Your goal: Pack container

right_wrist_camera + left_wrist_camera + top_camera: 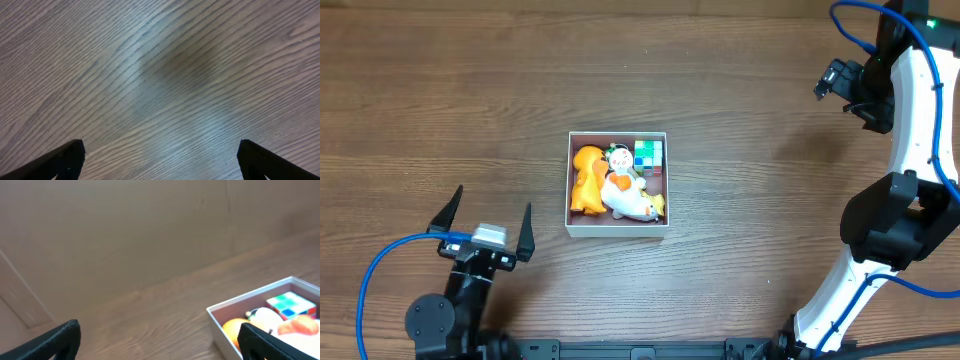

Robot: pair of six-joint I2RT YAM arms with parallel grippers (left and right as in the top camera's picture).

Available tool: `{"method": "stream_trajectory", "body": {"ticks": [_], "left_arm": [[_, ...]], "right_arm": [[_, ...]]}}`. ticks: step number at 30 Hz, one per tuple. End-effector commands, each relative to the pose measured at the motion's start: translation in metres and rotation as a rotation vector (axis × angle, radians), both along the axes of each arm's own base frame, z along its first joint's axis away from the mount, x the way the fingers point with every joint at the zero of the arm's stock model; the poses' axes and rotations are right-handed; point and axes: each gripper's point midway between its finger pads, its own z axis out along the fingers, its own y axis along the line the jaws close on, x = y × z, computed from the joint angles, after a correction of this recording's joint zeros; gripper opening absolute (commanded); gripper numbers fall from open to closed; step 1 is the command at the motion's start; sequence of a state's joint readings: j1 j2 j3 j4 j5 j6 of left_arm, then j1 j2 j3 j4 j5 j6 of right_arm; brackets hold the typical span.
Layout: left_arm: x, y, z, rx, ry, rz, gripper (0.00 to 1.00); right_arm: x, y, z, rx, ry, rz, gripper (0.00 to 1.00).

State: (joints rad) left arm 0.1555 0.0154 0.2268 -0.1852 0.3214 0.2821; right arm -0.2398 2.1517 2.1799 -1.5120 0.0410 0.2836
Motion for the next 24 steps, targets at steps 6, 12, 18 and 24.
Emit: {"method": "stream_trajectory", "body": {"ticks": [6,12,18,24], "left_arm": [[0.014,0.003,-0.026,0.030,-0.082,0.001,1.00],[0.015,-0.002,-0.028,0.147,-0.128,-0.020,1.00],[0.017,0.003,-0.070,0.115,0.051,-0.005,1.00],[0.018,0.006,-0.070,0.109,0.053,0.017,1.00]], "right_arm": [[0.000,-0.001,0.007,-0.014,-0.014,0.004,1.00],[0.000,-0.001,0.007,-0.014,-0.014,0.004,1.00],[0.000,-0.001,0.007,-0.014,-0.014,0.004,1.00],[0.000,0.000,0.007,-0.014,-0.014,0.004,1.00]]}}
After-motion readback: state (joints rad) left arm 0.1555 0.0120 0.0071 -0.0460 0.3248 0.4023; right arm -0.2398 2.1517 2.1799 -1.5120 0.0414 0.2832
